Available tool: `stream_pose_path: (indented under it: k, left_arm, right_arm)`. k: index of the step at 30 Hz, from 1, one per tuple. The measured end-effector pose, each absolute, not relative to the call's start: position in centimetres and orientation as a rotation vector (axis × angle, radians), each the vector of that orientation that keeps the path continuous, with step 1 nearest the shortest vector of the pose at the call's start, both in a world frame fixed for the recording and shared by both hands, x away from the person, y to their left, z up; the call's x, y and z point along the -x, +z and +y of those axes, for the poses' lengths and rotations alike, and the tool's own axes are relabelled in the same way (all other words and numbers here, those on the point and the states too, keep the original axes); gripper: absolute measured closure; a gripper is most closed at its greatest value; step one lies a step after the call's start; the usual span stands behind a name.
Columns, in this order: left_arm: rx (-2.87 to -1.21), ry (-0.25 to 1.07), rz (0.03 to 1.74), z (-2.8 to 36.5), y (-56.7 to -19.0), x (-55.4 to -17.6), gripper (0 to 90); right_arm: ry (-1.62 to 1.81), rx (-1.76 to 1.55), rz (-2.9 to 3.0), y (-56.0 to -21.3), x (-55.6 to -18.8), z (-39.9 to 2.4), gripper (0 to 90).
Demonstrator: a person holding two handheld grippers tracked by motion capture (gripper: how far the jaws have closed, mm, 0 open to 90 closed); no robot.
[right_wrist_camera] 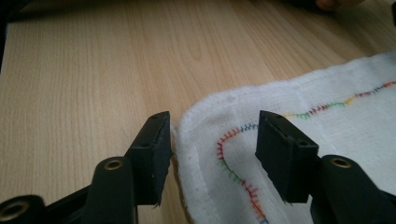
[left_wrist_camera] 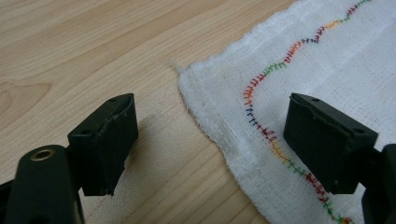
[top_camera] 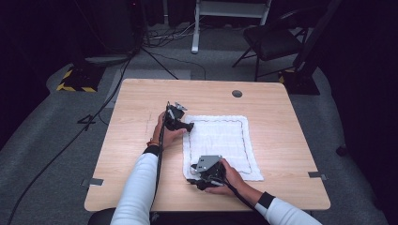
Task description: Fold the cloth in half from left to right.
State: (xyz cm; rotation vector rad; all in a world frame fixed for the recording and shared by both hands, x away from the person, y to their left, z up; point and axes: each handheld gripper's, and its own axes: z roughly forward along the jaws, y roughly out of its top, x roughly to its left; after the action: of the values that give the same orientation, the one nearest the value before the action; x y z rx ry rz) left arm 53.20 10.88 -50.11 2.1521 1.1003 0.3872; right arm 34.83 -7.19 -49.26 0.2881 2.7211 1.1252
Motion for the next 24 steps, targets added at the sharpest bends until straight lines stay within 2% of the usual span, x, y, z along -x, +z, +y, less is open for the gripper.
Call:
stream_pose_path:
  k: [3, 6, 7, 8, 10, 11, 12, 13, 14, 17, 19, 24]
  left_arm:
    - [-2.148, 0.393, 1.092, 10.9, -50.2, -53.1, 18.4]
    - [-2.143, 0.398, 1.077, 11.0, -50.2, -52.9, 23.4]
    - [-2.147, 0.388, 1.063, 11.1, -50.2, -52.9, 26.7]
    - [-2.148, 0.383, 1.054, 11.1, -50.1, -52.8, 26.7]
    - [-2.158, 0.368, 1.043, 11.2, -49.9, -52.7, 35.2]
    - [-2.155, 0.363, 1.038, 11.3, -49.9, -52.6, 45.4]
    - [-2.157, 0.355, 1.03, 11.4, -49.8, -52.5, 45.4]
    - [-2.157, 0.338, 1.023, 11.5, -49.7, -52.5, 57.6]
    - [-2.154, 0.331, 1.02, 11.6, -49.7, -52.5, 57.6]
    - [-2.139, 0.285, 1.009, 12.0, -49.8, -52.4, 72.9]
    - [-2.149, 0.28, 0.993, 12.2, -49.8, -52.2, 78.7]
    - [-2.145, 0.278, 1.004, 12.9, -49.6, -51.9, 83.0]
  right_arm:
    - [1.114, -0.304, 2.741, -49.5, -34.8, -6.2, 45.8]
    - [1.097, -0.316, 2.724, -49.4, -34.7, -5.4, 50.4]
    - [1.092, -0.327, 2.711, -49.4, -34.7, -5.4, 56.5]
    - [1.092, -0.327, 2.711, -49.4, -34.7, -5.4, 56.5]
    - [1.086, -0.355, 2.717, -49.4, -34.7, -5.7, 63.2]
    - [1.067, -0.358, 2.71, -49.3, -34.6, -5.9, 71.1]
    - [1.067, -0.358, 2.71, -49.3, -34.6, -5.9, 71.1]
    - [1.048, -0.357, 2.692, -49.3, -34.5, -5.8, 78.5]
    - [1.048, -0.357, 2.692, -49.3, -34.5, -5.8, 78.5]
    - [1.035, -0.348, 2.689, -49.2, -34.4, -5.8, 85.2]
    - [1.029, -0.343, 2.688, -49.2, -34.4, -5.8, 86.3]
    - [1.03, -0.314, 2.68, -49.0, -34.1, -5.7, 87.1]
